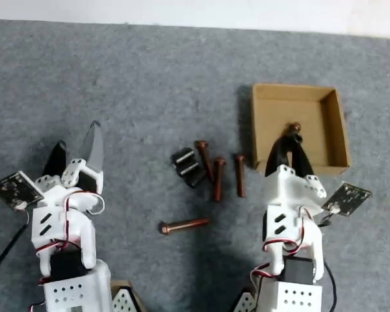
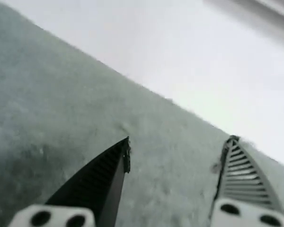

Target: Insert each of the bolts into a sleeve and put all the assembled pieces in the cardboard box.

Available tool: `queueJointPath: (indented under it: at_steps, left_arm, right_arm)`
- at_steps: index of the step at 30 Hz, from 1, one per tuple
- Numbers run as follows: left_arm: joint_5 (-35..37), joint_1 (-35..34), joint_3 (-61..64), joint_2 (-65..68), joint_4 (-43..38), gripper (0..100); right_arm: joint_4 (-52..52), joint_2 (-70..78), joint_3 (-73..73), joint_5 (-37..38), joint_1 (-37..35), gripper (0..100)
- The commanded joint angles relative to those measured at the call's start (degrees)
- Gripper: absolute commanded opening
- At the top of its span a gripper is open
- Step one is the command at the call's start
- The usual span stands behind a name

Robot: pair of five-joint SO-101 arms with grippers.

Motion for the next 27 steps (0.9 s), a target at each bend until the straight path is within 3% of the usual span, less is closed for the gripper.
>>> queueJointPath:
  at_steps: [1, 5, 10, 14, 17, 22, 27]
  left_arm:
    - [0.53, 2.42, 1.19, -0.84, 5.36, 29]
    - [0.44, 4.26, 1.19, -0.84, 3.96, 29]
    - [0.88, -1.54, 1.19, -0.48, -1.58, 29]
    - [0.53, 1.63, 1.19, -0.84, 7.21, 29]
    - [0.44, 4.62, 1.19, -0.84, 7.74, 29]
    - [-3.08, 0.13, -2.33, -0.40, 9.58, 29]
    - [-7.91, -0.22, -13.76, -0.13, 26.46, 29]
  right_arm:
    - [-4.09, -1.01, 5.93, 0.70, -0.92, 0.7]
    - [-5.58, -0.40, 5.85, 0.70, -0.92, 0.7]
    - [1.10, -1.01, 6.02, 0.70, -1.45, 0.7]
    - [-2.42, -1.01, 6.02, 0.70, -2.95, 0.7]
    - [-6.64, -0.40, 5.93, 0.70, -2.86, 0.7]
    - [0.13, -0.92, 5.85, 1.67, -2.95, 0.7]
    - [0.92, -0.40, 5.93, 8.62, -5.93, 0.7]
